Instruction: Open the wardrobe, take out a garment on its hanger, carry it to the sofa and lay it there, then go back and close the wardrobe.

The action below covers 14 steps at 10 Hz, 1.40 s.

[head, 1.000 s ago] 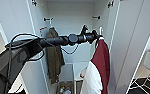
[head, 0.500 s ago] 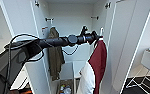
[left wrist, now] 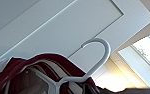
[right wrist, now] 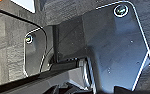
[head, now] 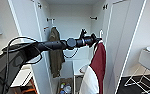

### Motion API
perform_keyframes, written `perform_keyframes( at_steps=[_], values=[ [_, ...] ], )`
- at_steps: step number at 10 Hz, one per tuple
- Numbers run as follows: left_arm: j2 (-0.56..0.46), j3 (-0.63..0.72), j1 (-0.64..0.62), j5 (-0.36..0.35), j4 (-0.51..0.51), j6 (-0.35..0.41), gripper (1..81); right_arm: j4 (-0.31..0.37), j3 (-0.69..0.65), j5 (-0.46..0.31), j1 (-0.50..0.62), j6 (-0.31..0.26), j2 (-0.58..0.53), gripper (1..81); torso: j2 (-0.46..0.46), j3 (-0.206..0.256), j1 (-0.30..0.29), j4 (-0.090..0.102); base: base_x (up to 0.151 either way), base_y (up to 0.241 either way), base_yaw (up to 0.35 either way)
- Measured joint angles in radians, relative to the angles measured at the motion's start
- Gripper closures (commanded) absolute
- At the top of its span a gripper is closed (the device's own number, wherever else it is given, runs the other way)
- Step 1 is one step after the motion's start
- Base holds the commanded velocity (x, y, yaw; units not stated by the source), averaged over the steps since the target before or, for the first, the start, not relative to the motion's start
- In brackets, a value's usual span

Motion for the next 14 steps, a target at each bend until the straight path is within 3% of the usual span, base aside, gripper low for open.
perform_keyframes(
  at_steps=[5,14],
  values=[
    [-0.056,0.144,0.053,-0.077,0.041,-0.001,81.1,0.0,0.0,0.0,0.003,0.0,0.0,1.0,-0.001,0.001,-0.001,0.0,0.0,0.0,0.0],
    [-0.236,0.325,0.304,-0.09,0.251,-0.001,81.1,0.0,0.0,0.0,0.003,0.0,0.0,1.0,-0.001,0.001,-0.001,0.0,0.0,0.0,0.0]
  ],
)
